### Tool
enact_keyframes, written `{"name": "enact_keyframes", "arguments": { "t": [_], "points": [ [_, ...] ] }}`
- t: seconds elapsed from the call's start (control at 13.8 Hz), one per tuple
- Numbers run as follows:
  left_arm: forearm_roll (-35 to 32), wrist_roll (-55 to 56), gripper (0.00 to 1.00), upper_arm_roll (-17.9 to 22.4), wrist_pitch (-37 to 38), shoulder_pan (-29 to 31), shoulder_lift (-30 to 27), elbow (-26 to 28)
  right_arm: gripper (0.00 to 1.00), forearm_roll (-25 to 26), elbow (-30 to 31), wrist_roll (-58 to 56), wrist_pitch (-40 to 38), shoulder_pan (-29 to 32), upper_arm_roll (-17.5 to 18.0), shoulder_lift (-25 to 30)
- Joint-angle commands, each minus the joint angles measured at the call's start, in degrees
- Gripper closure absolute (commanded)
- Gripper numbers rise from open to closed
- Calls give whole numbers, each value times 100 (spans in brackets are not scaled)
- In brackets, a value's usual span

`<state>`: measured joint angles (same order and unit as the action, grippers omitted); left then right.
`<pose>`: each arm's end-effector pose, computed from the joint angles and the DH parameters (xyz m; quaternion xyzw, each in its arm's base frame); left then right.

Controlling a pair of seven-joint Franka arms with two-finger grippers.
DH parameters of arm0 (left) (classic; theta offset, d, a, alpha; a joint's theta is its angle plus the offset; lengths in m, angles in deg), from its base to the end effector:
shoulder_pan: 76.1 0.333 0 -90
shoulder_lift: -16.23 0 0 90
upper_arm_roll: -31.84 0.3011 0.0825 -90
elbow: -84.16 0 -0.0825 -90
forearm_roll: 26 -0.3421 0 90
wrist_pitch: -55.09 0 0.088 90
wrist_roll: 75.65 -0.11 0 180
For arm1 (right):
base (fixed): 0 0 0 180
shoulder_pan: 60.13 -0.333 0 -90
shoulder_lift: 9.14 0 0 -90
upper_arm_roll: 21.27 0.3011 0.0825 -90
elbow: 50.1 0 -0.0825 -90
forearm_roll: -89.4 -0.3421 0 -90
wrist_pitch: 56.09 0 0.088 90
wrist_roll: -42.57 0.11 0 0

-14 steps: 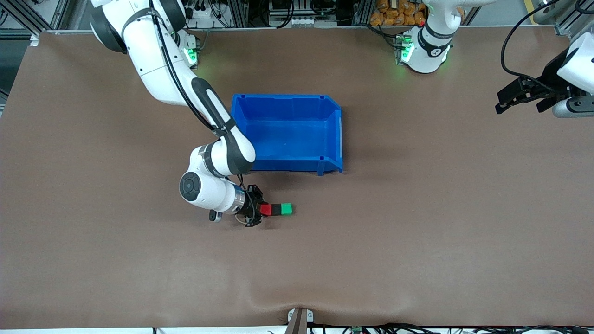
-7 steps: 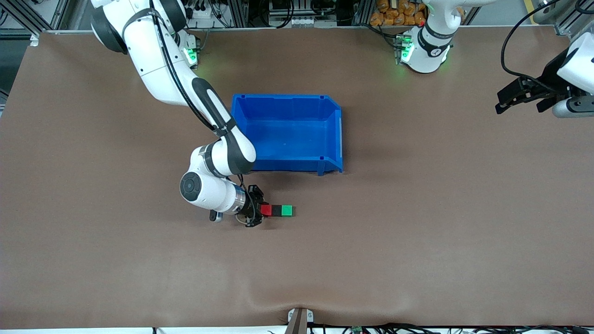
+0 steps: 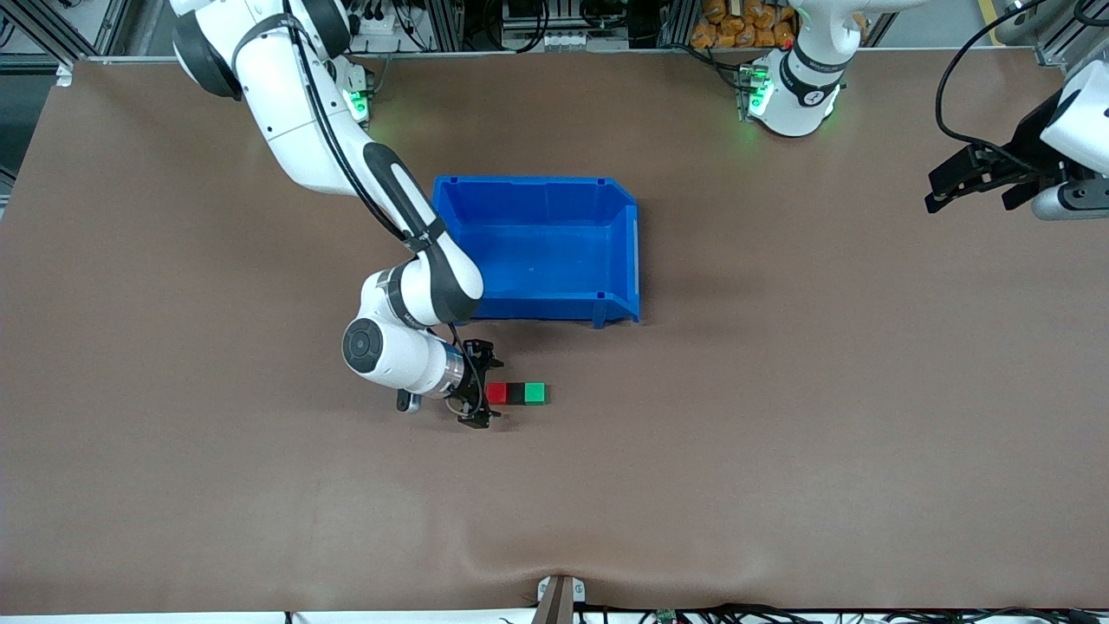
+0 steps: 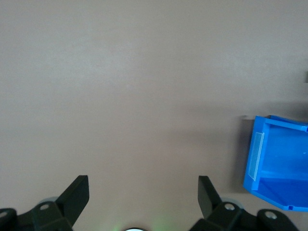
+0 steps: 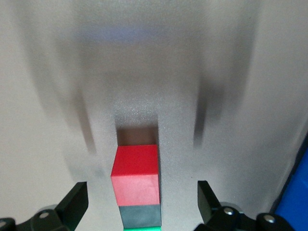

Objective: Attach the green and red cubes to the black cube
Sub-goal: 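Press the red cube against the black cube with the right gripper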

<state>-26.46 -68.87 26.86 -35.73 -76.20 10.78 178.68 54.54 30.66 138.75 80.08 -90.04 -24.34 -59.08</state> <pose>0.4836 -0.0443 0.6212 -0.9997 -0.0150 -0.0159 0.0065 0.6143 0.3279 0.2040 -0.6775 0.7066 0.1515 0.1370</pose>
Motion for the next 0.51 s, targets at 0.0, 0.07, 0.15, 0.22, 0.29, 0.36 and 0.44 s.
{"name": "enact_keyframes", "arguments": {
  "t": [0.0, 0.07, 0.15, 0.22, 0.29, 0.36, 0.44],
  "points": [
    [89, -98, 0, -21, -5, 45, 53, -100, 0, -20, -156, 85, -29, -68, -71, -77],
    [89, -98, 0, -21, -5, 45, 53, -100, 0, -20, -156, 85, -55, -51, -71, -60],
    [89, -98, 0, -12, -5, 45, 53, -100, 0, -20, -156, 67, -73, -7, -71, -25],
    [89, -98, 0, -21, -5, 45, 53, -100, 0, -12, -156, 67, -73, 2, -71, 19],
    [89, -98, 0, -21, -5, 45, 53, -100, 0, -12, -156, 67, -82, 11, -80, 28],
    [89, -98, 0, -21, -5, 45, 62, -100, 0, -12, -165, 67, -125, 20, -80, 37],
    [89, -98, 0, -21, -5, 45, 62, -100, 0, -20, -191, 67, -143, 28, -80, 46]
  ]
}}
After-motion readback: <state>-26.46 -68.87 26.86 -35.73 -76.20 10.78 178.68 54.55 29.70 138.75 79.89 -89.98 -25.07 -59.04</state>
